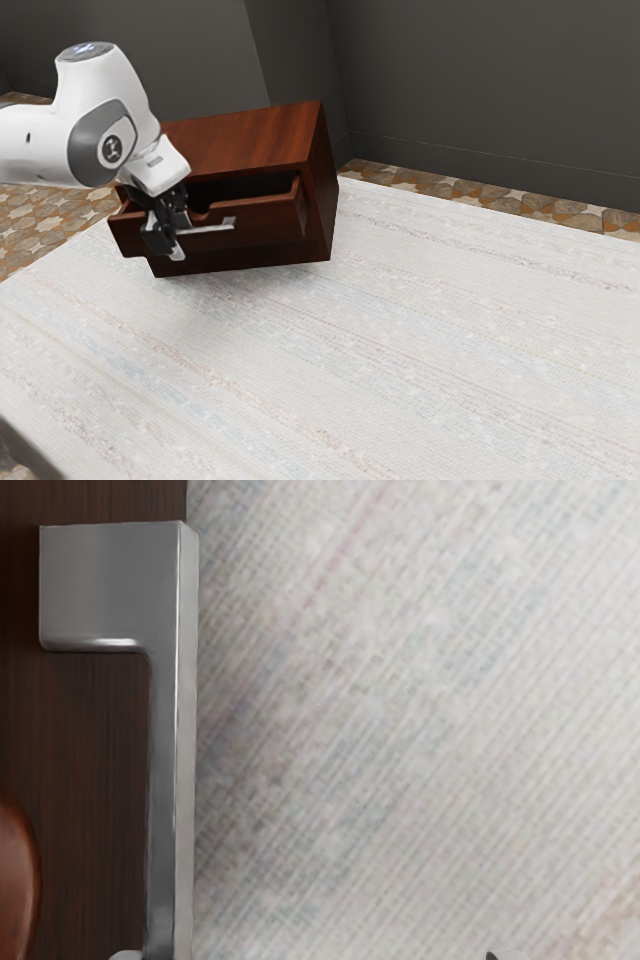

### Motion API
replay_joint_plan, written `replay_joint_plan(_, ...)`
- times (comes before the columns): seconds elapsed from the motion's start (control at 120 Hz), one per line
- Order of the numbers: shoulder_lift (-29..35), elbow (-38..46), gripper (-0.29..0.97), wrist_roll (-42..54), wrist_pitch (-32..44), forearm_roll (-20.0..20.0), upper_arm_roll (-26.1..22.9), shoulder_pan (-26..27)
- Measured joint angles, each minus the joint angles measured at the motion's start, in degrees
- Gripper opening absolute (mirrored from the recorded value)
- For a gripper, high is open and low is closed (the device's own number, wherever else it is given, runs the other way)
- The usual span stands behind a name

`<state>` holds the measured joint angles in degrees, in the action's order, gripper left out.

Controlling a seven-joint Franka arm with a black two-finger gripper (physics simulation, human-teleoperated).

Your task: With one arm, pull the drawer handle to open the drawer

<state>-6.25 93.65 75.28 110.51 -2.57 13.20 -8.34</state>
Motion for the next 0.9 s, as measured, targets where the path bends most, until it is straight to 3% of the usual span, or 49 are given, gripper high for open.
replay_joint_plan(0.9,9.6,12.7,0.49,-1.9,5.5,-1.4,-2.4,-0.8)
